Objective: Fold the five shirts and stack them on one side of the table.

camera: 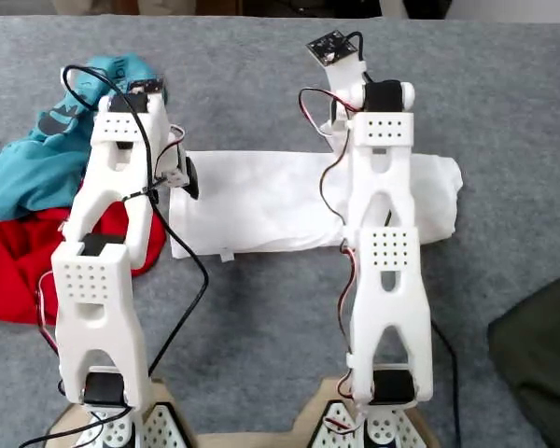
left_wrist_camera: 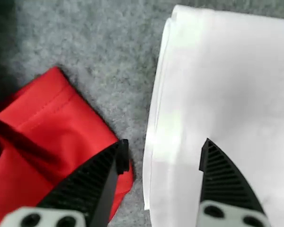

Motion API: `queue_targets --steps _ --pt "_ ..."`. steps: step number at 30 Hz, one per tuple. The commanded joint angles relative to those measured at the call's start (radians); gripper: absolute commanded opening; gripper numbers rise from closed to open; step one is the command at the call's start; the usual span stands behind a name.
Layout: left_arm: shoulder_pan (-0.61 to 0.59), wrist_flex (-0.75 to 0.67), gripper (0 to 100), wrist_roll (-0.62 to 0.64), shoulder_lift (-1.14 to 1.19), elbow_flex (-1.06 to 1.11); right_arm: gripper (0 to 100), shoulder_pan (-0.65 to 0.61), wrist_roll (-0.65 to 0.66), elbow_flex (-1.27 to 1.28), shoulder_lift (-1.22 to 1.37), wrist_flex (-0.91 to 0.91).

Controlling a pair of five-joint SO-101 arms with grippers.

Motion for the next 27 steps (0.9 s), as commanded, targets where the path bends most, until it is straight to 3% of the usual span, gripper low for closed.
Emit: queue_targets --steps 1,11,14,21,27 --pt "0.002 -0.069 25 0.06 0.015 0.026 0.5 0.013 -0.009 -0.047 -0.016 -0.018" --pt "0.006 -0.077 3 0.121 0.09 -0.017 0.5 0.047 -0.011 -0.048 -0.059 -0.011" --pt "0.006 -0.08 2 0.121 0.084 -0.026 0.5 0.097 -0.037 -0.048 -0.128 0.0" --pt "0.006 -0.063 2 0.121 0.081 -0.16 0.5 0.295 -0.037 -0.047 -0.298 -0.002" --pt "0.058 0.157 2 0.121 0.09 -0.496 0.5 0.542 -0.069 -0.042 -0.335 -0.11"
